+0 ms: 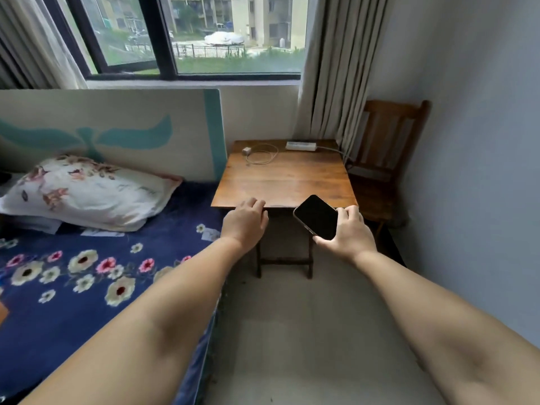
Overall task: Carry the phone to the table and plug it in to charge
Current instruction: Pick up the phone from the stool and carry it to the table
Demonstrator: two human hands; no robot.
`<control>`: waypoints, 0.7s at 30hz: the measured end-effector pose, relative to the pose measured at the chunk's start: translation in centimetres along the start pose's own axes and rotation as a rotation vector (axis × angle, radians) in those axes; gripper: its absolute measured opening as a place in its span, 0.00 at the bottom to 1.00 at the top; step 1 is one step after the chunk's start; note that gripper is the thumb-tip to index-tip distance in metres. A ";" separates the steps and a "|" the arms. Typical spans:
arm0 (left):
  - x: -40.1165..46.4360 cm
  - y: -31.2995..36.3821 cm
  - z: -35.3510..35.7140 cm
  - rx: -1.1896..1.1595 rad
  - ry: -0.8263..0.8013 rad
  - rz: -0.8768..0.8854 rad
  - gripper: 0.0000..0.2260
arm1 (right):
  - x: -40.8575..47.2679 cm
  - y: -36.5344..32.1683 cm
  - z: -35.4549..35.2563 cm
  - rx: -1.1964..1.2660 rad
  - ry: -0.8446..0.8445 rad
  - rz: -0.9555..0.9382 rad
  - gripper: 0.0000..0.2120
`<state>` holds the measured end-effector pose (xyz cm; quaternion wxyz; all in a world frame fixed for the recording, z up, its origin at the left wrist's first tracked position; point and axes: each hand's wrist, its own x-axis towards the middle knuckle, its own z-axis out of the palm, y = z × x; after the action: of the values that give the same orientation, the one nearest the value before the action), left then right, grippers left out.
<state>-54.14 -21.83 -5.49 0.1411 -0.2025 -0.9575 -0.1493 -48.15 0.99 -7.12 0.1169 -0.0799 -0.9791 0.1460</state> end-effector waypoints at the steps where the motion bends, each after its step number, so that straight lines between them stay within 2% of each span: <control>1: 2.3 -0.6 1.0 -0.007 -0.020 0.008 0.14 | 2.4 0.3 0.9 -0.004 -0.011 0.015 0.37; 13: 29.5 -8.0 11.2 -0.008 -0.091 -0.047 0.15 | 32.3 3.2 7.5 -0.039 -0.008 0.043 0.35; 21: 43.2 -12.7 17.5 -0.011 -0.131 -0.122 0.14 | 46.3 5.1 12.1 0.008 -0.086 0.092 0.34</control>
<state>-101.21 -11.96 -10.11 0.0678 -0.1541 -0.9744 -0.1493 -95.05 11.40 -10.45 0.0681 -0.1181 -0.9779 0.1585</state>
